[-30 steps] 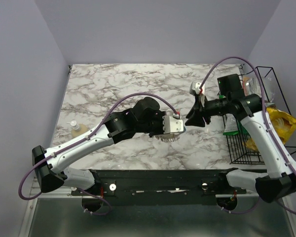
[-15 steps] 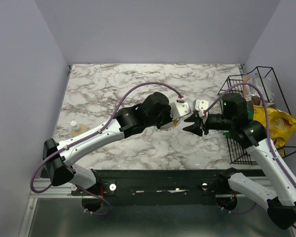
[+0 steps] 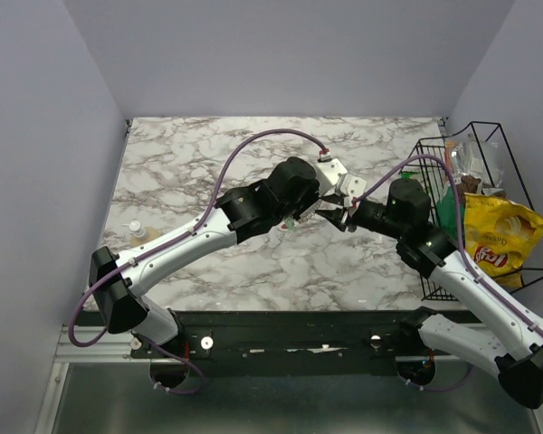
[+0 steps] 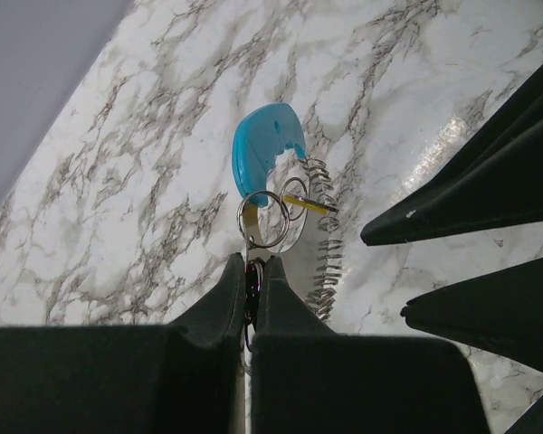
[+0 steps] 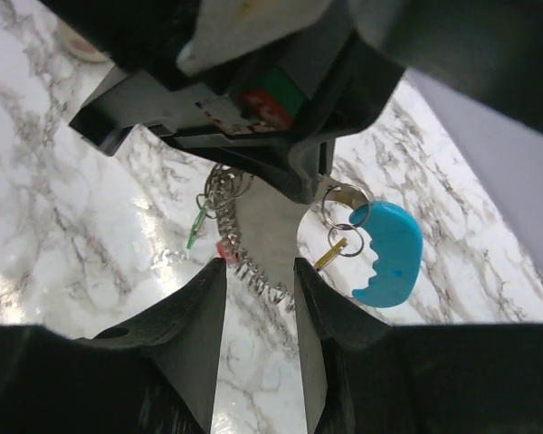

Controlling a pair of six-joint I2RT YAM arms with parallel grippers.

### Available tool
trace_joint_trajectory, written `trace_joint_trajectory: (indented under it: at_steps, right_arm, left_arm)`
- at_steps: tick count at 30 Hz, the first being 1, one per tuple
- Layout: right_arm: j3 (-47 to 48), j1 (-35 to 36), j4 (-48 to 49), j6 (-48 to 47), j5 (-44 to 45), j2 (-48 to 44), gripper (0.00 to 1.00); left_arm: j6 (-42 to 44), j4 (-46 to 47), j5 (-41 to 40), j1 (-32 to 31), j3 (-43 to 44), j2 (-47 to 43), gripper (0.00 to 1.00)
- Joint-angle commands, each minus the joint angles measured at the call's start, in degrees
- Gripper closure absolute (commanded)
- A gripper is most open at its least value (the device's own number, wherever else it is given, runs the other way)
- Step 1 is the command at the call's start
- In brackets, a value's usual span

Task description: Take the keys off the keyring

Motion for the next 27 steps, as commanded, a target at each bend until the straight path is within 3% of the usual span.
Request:
trace_joint_trajectory:
  at_steps: [1,8,27]
  right_arm:
    - [-0.5,-0.2,6.7,4.3,6.4,1.9,0.57]
    - [-2.5,-0.2,10.8,6.5,10.7,1.9,0.56]
    - [-1.6,-0.3,13.5,12.6,8.5,6.8,0.57]
  left_arm:
    - [-1.4,2.3,-0.7,-0.3,3.4,-0.6,1.00]
    - [-2.4,2.3,-0.7,0.5,3.9,-1.1,1.00]
    - [-8.3,1.5,6.0,4.9,5.2,-2.0,1.00]
